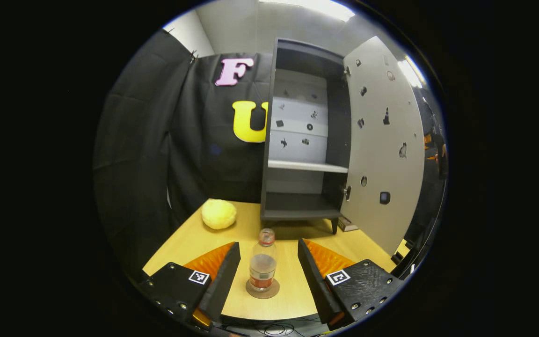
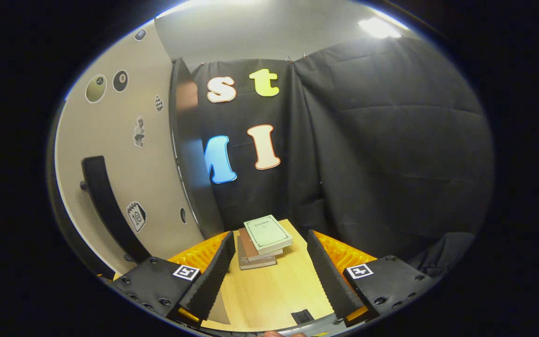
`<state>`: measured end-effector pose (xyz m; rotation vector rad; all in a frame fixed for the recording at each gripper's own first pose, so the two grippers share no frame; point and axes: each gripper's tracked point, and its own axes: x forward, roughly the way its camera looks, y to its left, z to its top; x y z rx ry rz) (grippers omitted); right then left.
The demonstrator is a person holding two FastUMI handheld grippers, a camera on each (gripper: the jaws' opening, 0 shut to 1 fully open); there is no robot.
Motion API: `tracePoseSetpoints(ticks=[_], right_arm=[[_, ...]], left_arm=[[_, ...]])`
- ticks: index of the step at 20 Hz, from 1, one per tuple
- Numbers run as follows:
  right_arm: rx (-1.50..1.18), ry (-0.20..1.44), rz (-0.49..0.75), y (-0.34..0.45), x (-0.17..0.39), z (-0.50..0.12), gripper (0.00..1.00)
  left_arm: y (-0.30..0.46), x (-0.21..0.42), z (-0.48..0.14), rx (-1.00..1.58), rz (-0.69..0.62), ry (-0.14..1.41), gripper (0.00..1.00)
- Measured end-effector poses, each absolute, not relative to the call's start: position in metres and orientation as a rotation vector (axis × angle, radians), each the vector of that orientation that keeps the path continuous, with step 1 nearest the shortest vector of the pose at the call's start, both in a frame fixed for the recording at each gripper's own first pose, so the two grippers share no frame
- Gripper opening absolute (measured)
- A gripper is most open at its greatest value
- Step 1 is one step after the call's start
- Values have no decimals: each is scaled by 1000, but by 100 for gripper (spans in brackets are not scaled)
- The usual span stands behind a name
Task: Open the cabinet door with the right hand, grasp the bottle in the cabinet with the left hand and place it on the coaster, then close the cabinet door with the right hand.
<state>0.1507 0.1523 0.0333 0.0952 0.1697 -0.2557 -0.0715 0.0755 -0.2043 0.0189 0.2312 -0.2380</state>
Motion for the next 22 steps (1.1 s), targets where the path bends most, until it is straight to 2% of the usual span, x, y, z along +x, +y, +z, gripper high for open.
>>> tracePoseSetpoints(ticks=[1,5,8,13,15,16,22], right_arm=[[86,157,-216,161,150,41,93],[48,111,-73,193,146,63,93],[62,93,-9,207,151,71,93],[121,82,22,222,157,79,92],[88,70,-2,223,157,82,92],[72,72,-14,225,156,82,98],[22,65,-96,247,150,83,98]], left_arm=[[75,-78,-197,23,-213,230,72],[70,-103,-175,-15,-140,227,70],[69,-121,-162,-12,-104,204,73],[66,-130,-156,38,-77,218,70],[61,-127,-152,26,-115,216,72],[61,-126,-150,23,-132,214,72],[71,-96,-131,-11,-185,195,72]])
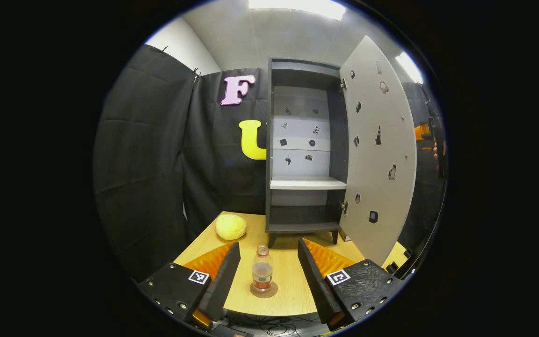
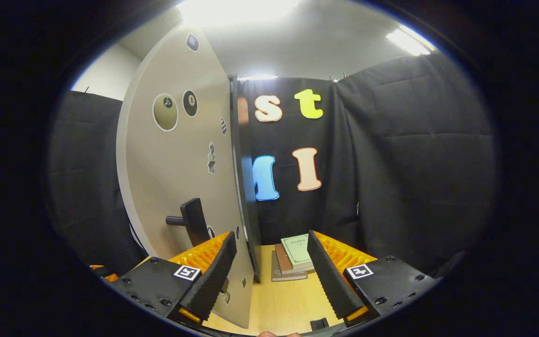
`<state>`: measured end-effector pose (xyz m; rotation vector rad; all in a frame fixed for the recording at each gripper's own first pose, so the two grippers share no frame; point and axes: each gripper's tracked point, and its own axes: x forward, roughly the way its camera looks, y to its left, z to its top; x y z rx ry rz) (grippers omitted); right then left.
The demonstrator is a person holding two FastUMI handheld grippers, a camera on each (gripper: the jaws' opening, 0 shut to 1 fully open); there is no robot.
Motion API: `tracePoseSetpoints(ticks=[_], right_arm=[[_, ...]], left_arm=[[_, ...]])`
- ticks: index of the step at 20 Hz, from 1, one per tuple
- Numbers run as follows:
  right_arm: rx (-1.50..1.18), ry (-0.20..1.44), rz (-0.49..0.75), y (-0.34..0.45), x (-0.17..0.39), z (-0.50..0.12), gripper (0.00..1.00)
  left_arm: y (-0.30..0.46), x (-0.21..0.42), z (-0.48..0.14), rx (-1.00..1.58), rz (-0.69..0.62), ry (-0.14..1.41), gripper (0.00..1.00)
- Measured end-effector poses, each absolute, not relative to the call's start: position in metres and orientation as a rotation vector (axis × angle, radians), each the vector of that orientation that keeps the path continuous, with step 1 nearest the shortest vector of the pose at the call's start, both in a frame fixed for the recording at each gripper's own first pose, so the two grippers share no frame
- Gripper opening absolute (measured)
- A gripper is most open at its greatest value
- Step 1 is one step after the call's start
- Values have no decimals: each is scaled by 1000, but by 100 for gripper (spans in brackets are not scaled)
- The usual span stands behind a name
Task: Open the cabinet door with the right hand, grasp the bottle in the cabinet with the left hand and place it on the coaster, then close the cabinet door with the right hand.
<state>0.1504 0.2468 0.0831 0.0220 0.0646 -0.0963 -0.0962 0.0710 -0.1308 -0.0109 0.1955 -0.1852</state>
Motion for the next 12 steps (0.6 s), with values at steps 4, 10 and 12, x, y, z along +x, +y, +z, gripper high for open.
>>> tracePoseSetpoints(ticks=[4,10,12], right_arm=[[49,74,-85,282,153,78,98],[-25,70,-36,353,164,79,97],[-57,72,-26,374,173,75,97]], left_arm=[[91,-76,-112,-76,-198,173,72],[138,-55,-102,-46,-186,132,72],[153,-52,-101,-20,-169,120,72]])
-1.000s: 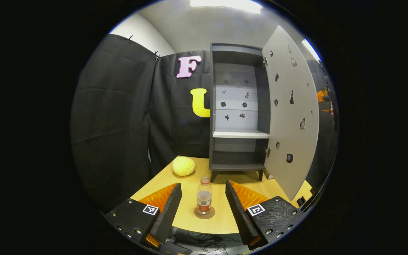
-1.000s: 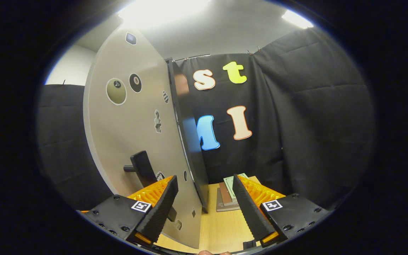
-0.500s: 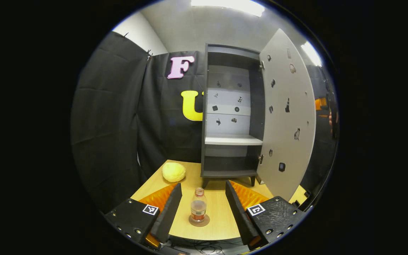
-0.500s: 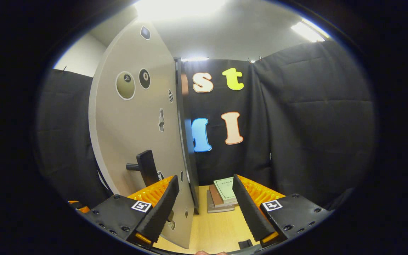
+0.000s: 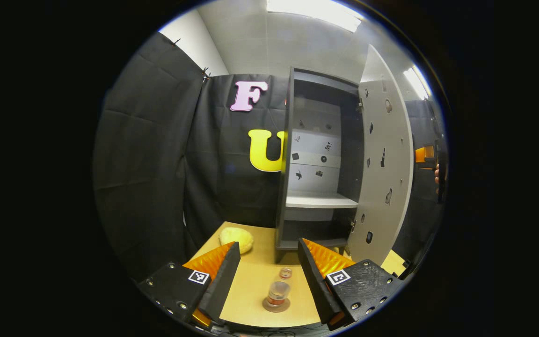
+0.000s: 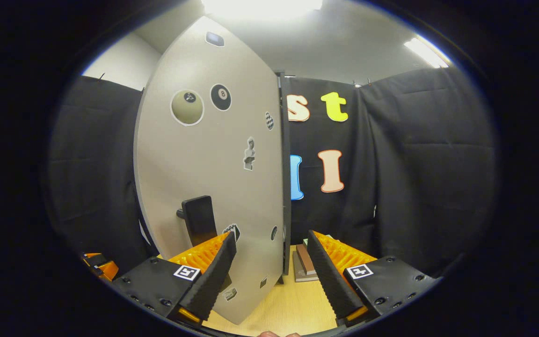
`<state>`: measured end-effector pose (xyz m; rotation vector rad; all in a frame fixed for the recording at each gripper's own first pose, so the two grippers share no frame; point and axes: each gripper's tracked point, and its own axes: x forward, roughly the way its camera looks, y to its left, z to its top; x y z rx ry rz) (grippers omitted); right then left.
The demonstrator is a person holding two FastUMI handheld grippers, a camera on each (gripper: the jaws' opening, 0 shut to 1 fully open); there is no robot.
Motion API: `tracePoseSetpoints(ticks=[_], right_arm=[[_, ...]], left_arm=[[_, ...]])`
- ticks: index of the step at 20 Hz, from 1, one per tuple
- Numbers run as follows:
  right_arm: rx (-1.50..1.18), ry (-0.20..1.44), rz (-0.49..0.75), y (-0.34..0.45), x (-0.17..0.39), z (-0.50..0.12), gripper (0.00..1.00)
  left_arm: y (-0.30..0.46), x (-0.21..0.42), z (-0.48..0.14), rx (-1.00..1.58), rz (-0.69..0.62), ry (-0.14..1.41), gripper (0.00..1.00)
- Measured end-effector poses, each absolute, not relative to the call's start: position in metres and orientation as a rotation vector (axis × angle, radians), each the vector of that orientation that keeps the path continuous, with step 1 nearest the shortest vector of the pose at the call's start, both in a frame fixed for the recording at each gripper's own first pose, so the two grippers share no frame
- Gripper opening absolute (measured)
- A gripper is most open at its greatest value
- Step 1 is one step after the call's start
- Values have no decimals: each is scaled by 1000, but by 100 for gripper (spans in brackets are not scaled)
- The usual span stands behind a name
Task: Open the cabinet door with the right hand, grasp the bottle in the cabinet with the left hand and place it on the coaster, then close the cabinet door with the right hand.
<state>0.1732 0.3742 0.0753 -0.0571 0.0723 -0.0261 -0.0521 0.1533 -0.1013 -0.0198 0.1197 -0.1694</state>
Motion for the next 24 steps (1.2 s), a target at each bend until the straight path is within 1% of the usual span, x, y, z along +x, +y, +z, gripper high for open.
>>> tracePoseSetpoints(ticks=[1,2,3,7,10,12,15,19,24], right_arm=[[-57,72,-14,385,178,75,97],[-53,80,8,400,183,71,97],[-46,88,31,414,189,69,97],[-92,95,112,470,214,64,98],[-159,72,175,510,228,63,98],[-147,34,185,521,231,67,98],[-133,-5,136,509,224,73,97],[-122,1,21,459,210,64,97],[-34,35,-130,386,195,44,98]], left_arm=[[160,-52,-101,-4,-166,116,72],[166,-51,-101,12,-164,113,70],[172,-50,-102,30,-161,111,72],[190,-43,-107,36,-159,117,72],[200,-31,-110,5,-161,124,72],[204,-24,-111,0,-164,122,72],[203,-11,-119,-14,-187,129,72],[192,-4,-128,-56,-231,140,72],[168,22,-107,-67,-240,110,72]])
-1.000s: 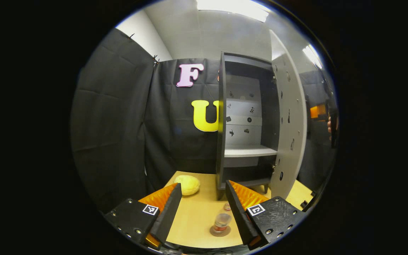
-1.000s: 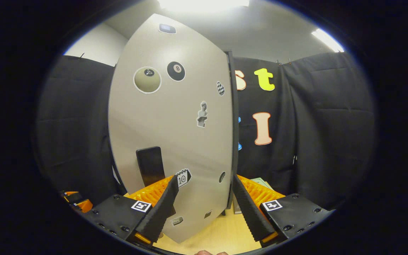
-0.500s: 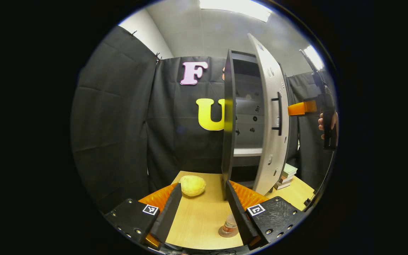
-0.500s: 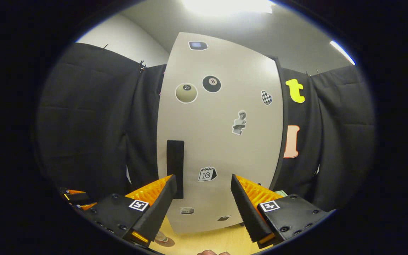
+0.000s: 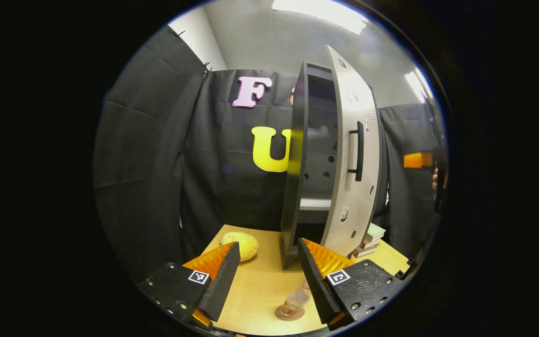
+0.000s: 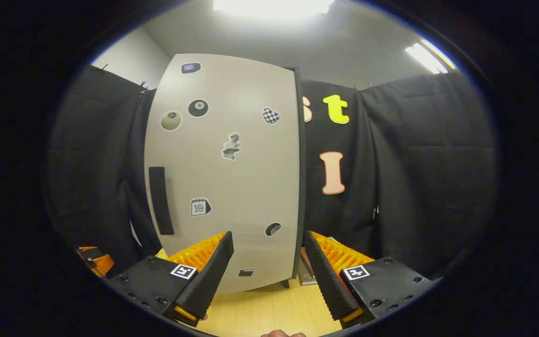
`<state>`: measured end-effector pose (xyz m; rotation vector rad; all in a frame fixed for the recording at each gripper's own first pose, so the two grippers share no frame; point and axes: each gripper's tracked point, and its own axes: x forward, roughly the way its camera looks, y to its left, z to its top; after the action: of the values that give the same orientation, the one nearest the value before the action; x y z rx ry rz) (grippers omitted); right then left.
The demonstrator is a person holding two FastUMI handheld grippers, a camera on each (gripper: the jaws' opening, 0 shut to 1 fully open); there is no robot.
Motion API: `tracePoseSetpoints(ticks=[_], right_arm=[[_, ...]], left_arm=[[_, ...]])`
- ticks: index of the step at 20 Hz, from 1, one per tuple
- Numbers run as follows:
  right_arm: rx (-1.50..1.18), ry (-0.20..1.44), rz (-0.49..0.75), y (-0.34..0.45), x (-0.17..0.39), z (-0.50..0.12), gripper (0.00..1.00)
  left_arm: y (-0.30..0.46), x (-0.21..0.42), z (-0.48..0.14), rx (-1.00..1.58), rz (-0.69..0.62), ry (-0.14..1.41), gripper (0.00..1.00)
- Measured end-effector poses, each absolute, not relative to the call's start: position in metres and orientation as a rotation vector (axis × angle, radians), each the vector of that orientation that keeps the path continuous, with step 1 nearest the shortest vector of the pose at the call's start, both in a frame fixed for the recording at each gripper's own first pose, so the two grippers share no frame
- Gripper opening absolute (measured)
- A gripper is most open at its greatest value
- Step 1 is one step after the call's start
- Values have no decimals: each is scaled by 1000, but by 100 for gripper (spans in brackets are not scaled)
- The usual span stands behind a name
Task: Open the cabinet door with the right hand, grasp the bottle in the cabinet with the left hand and place it on the coaster, then close the cabinet door with the right hand.
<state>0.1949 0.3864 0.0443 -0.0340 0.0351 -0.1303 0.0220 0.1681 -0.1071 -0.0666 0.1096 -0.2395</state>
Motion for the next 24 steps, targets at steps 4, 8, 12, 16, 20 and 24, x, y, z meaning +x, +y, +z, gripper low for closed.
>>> tracePoseSetpoints(ticks=[4,8,12,16,20,24], right_arm=[[0,14,-203,335,194,44,98],[-13,-9,-203,287,204,49,98],[16,7,-147,259,215,40,96],[36,20,-101,240,220,31,96],[59,48,-60,216,225,15,96],[52,88,-20,192,227,-3,97]], left_arm=[[139,32,-82,-64,-253,91,72],[108,41,-50,-83,-228,54,72],[82,51,-30,-181,-191,40,72],[71,51,-11,-159,-147,23,70],[52,39,0,-92,-103,13,72],[22,14,-4,-118,-78,13,72]])
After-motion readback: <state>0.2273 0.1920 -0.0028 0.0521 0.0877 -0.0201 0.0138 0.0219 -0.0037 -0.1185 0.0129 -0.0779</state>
